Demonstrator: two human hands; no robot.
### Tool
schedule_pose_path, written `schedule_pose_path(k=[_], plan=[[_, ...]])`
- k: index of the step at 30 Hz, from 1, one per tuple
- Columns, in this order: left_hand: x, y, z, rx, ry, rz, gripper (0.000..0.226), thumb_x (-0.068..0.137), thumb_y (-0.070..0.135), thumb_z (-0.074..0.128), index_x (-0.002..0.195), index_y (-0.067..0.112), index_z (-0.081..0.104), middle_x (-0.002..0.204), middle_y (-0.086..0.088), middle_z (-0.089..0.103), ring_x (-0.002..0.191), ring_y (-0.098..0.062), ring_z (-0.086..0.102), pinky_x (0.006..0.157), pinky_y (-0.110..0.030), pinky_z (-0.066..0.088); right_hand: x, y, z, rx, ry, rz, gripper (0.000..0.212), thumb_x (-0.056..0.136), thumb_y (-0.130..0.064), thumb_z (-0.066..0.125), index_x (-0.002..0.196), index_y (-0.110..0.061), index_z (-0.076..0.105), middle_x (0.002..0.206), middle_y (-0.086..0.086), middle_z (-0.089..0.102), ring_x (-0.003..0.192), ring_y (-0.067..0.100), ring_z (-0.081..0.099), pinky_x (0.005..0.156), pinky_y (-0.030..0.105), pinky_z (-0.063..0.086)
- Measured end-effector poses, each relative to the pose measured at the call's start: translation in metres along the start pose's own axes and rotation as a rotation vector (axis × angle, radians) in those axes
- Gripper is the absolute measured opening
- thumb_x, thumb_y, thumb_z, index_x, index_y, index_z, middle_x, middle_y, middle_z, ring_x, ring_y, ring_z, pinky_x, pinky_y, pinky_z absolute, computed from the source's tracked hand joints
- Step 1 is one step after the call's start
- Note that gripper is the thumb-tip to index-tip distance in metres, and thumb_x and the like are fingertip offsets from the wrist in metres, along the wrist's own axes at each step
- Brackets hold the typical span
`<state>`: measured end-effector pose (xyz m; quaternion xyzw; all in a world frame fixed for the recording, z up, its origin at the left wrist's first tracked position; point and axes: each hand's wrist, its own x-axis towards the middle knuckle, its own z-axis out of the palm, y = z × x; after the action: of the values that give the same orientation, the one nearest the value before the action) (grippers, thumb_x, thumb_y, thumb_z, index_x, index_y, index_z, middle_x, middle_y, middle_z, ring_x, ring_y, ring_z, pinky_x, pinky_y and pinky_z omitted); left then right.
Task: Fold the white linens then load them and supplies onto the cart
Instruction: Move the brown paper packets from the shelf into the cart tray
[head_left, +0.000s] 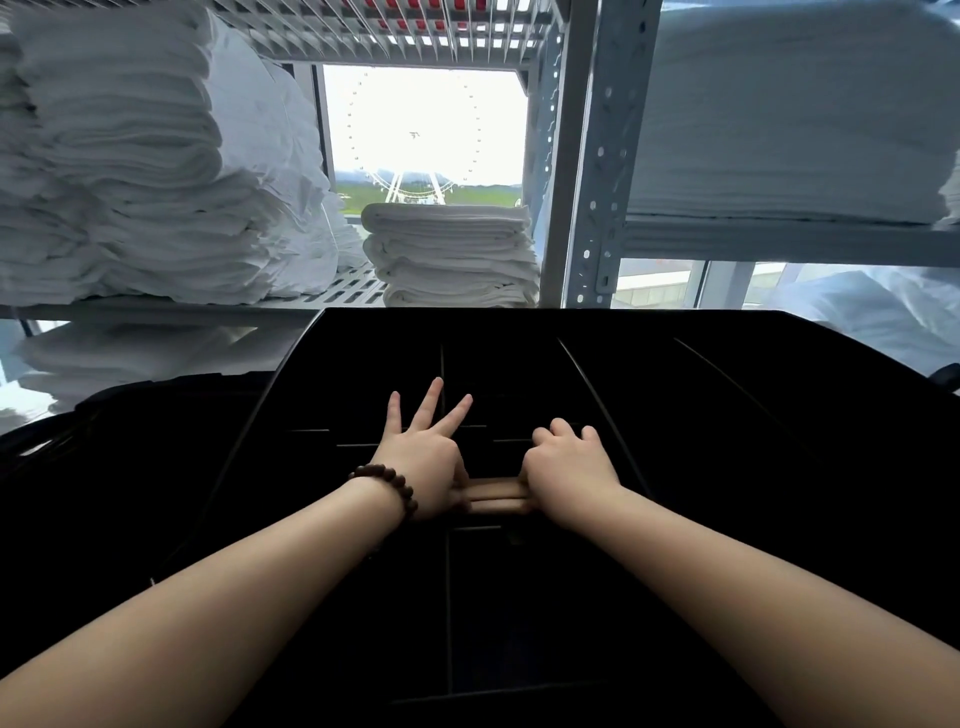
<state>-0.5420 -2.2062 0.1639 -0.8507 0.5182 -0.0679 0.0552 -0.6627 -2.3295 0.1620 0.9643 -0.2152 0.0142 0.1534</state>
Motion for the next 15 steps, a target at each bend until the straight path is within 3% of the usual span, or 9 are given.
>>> schedule_pose_path(k=[4, 7, 15], plan=[[-0.008, -0.003, -0.011, -0.072, 0.017, -0.044, 0.041, 0.085, 0.059, 0.058, 0.122, 0.043, 0.06, 0.161, 0.004, -0.013, 0.143, -0.027, -0.028, 0.11, -0.06, -0.015, -0.007, 0.004, -0.007, 0.054, 0.001, 0.008, 0.035, 0.089, -0.044, 0.06, 0.12, -0.029, 0.063, 0.126, 0.001, 0.047, 0.124, 0.024, 0.034, 0.098, 0.04, 0.03], [-0.015, 0.001, -0.021, -0.114, 0.051, -0.093, 0.051, 0.083, 0.061, 0.058, 0.132, 0.044, 0.052, 0.162, 0.003, -0.002, 0.147, -0.026, -0.013, 0.115, -0.059, -0.006, -0.015, 0.01, -0.017, 0.109, 0.037, 0.027, 0.045, 0.084, -0.055, 0.062, 0.123, -0.034, 0.061, 0.129, -0.001, 0.044, 0.127, 0.023, 0.031, 0.1, 0.041, 0.03], [-0.043, 0.029, -0.064, -0.177, 0.296, -0.137, 0.054, 0.083, 0.064, 0.055, 0.133, 0.044, 0.05, 0.154, 0.001, 0.03, 0.142, -0.021, 0.024, 0.114, -0.046, 0.02, -0.051, 0.036, -0.052, 0.184, 0.279, 0.15, 0.049, 0.082, -0.058, 0.062, 0.126, -0.036, 0.058, 0.149, -0.001, 0.034, 0.139, 0.022, 0.02, 0.109, 0.047, 0.023]])
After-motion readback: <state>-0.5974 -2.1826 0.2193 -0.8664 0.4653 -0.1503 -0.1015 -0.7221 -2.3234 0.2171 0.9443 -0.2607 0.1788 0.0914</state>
